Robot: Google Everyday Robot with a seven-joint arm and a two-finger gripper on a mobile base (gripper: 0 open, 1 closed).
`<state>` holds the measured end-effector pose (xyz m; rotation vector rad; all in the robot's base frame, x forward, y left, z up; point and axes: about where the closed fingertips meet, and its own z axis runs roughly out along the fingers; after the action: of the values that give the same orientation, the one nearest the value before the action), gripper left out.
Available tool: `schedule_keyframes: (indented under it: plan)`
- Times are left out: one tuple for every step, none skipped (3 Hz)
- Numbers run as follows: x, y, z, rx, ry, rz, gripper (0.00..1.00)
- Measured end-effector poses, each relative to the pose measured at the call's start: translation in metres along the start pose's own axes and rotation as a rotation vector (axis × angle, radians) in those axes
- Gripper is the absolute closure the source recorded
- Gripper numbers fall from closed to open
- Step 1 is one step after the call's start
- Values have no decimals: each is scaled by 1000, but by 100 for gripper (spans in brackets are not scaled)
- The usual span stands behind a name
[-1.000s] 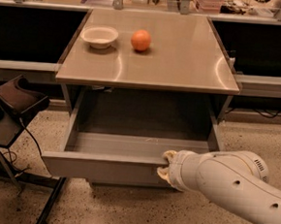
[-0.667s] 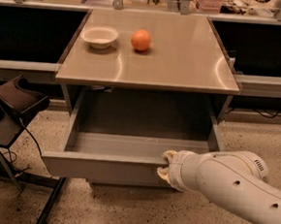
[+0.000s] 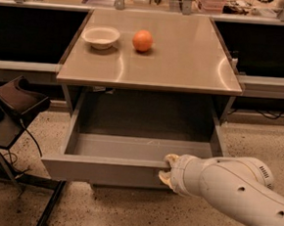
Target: Open top drawer
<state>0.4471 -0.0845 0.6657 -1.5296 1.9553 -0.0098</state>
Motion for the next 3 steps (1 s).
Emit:
schedule_keyframes:
  plan:
    - [1,6,-2,4,-5,-7,100]
    - [-1,7,-6,14,-9,-16,100]
    - [1,14,-7,18,-15,-16,100]
